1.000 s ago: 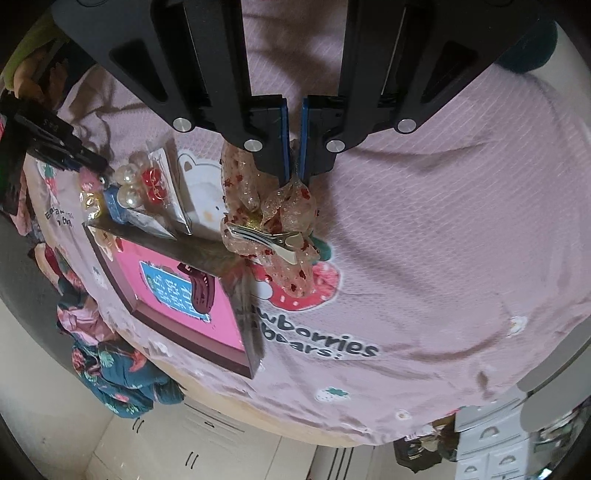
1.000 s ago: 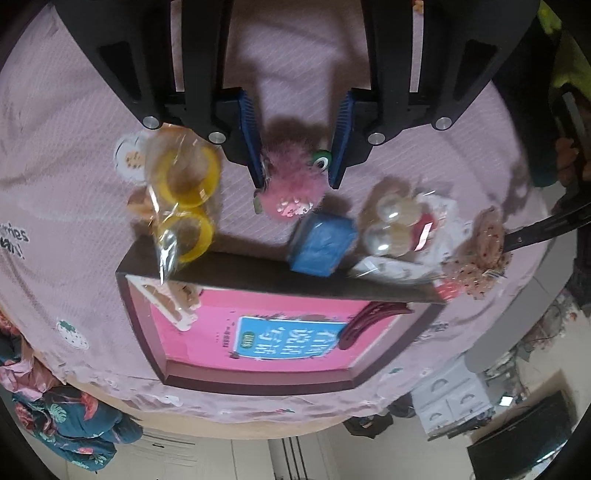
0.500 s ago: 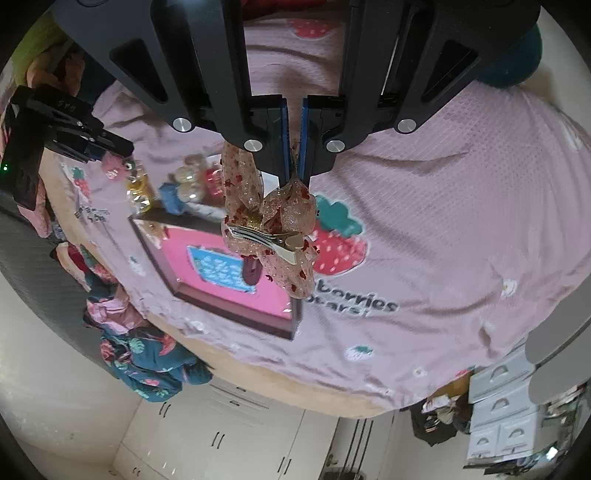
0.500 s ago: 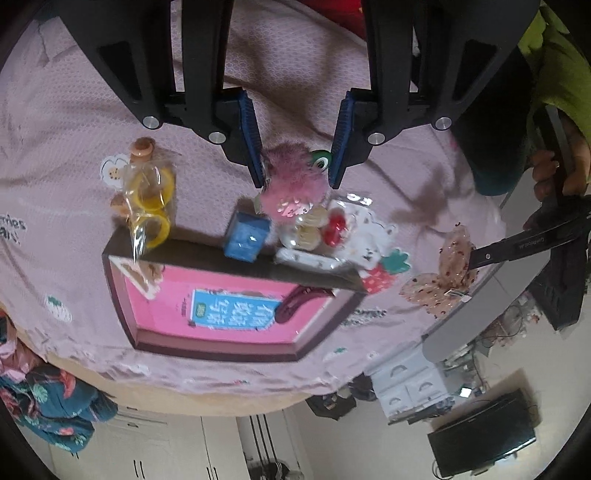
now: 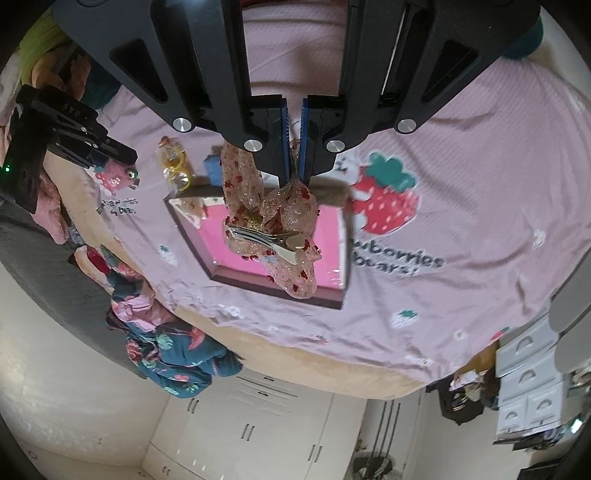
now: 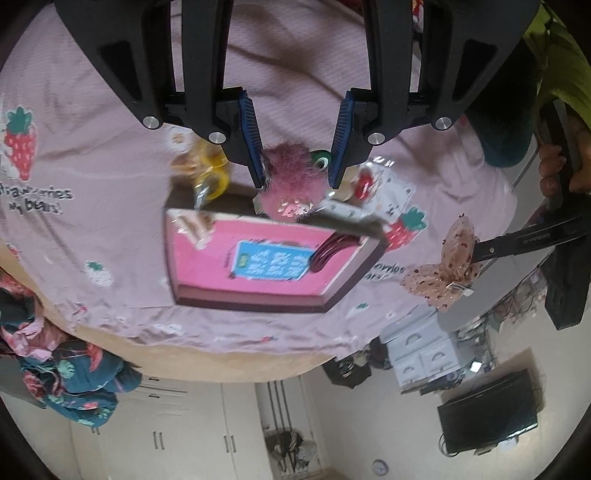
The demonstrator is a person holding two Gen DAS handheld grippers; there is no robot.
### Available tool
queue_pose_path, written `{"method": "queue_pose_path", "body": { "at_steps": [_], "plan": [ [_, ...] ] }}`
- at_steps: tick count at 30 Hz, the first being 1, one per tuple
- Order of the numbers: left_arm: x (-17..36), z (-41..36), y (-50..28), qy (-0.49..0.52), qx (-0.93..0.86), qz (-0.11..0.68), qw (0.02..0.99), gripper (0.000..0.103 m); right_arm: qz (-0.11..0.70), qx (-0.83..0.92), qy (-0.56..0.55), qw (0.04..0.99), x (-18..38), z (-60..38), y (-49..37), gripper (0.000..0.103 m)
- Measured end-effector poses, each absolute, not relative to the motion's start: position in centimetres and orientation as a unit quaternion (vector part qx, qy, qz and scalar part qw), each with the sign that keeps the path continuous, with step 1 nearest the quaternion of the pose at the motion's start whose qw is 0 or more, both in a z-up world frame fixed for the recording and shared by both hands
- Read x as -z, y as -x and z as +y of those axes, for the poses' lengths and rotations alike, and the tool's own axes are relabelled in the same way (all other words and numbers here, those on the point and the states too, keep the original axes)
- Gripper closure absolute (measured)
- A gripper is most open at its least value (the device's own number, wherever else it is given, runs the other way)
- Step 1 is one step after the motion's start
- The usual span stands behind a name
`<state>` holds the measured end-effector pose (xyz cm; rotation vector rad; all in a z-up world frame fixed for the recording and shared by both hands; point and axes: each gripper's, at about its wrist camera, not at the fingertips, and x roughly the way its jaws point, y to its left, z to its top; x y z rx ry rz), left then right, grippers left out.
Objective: Organize jewelry
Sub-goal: 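Lift the bow clip and pom-pom tie and carry them into the box with both tools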
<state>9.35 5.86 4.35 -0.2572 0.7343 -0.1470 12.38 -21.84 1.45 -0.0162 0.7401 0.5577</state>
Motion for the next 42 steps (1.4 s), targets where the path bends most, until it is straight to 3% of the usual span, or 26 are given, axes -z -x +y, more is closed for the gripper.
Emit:
{"method": "queue_pose_path", "body": {
  "at_steps": [26, 42],
  "plan": [
    [-4.9, -0.5, -17.8, 0.091, 0.102, 0.366, 0.920, 0.103, 0.307, -0.230, -0.042, 0.923, -5.6, -26.5, -19.8, 0.069],
    [-1.1, -1.5, -24.0, 0.084, 0.082, 0.411, 0.904, 0.103, 0.359, -0.213, -0.039, 0.908, -2.3, -24.4, -28.8, 0.069]
  ]
}}
